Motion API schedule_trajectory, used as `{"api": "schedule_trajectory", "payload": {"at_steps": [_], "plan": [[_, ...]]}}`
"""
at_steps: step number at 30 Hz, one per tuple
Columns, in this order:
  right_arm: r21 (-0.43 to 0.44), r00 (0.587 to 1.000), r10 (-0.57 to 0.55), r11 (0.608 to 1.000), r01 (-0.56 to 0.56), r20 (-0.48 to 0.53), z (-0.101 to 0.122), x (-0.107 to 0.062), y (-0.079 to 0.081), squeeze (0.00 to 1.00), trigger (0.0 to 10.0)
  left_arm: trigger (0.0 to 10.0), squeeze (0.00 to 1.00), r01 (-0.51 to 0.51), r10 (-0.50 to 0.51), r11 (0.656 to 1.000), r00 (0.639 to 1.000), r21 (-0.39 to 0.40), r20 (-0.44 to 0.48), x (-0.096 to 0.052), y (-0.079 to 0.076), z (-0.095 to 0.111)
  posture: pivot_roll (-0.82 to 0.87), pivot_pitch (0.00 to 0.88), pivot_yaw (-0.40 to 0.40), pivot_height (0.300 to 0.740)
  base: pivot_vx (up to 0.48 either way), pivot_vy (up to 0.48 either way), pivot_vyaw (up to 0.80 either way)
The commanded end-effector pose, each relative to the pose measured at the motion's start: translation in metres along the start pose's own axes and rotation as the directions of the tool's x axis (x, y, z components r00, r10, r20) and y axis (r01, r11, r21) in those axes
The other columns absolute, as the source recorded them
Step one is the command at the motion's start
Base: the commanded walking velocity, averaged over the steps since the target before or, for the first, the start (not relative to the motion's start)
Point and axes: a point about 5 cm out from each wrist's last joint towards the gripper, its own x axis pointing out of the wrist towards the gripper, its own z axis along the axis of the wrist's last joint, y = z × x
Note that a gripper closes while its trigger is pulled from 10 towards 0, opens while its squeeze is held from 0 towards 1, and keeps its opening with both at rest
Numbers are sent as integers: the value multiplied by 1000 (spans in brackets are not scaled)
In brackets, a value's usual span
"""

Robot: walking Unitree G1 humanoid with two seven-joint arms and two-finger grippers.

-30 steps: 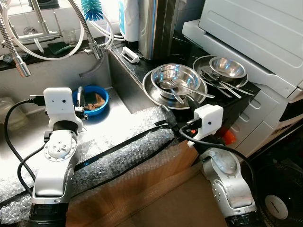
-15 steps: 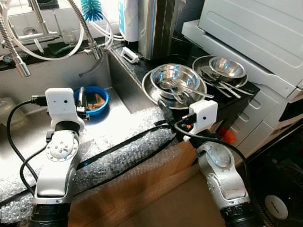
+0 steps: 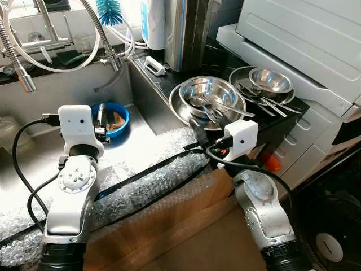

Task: Kitchen organization

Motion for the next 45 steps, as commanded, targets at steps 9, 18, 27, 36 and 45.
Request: {"api": "schedule_trajectory", "payload": {"at_steps": [9, 18, 27, 36, 45], "plan": [[-30, 998, -63, 998, 63, 7, 2, 1, -10, 0, 4314, 10000, 0, 18, -18, 1000, 999, 7, 39, 0, -4, 7, 70, 111, -51, 740, 0, 0, 0], [-26, 997, -79, 997, 79, 13, 2, 1, -10, 0, 1882, 10000, 0, 27, -27, 1000, 999, 5, 47, 0, -5, 8, 70, 112, -51, 740, 0, 0, 0], [-30, 997, -81, 996, 81, 7, 1, 1, -10, 0, 0, 10000, 0, 29, -29, 1000, 999, 8, 45, -1, -5, 7, 70, 113, -51, 740, 0, 0, 0], [-30, 997, -82, 996, 82, 8, 1, 1, -10, 0, 0, 10000, 0, 30, -30, 1000, 999, 8, 45, -1, -5, 7, 70, 113, -51, 740, 0, 0, 0], [-30, 997, -82, 996, 82, 8, 1, 1, -10, 0, 0, 10000, 0, 29, -30, 1000, 999, 9, 45, -1, -5, 7, 70, 113, -51, 740, 0, 0, 0]]}}
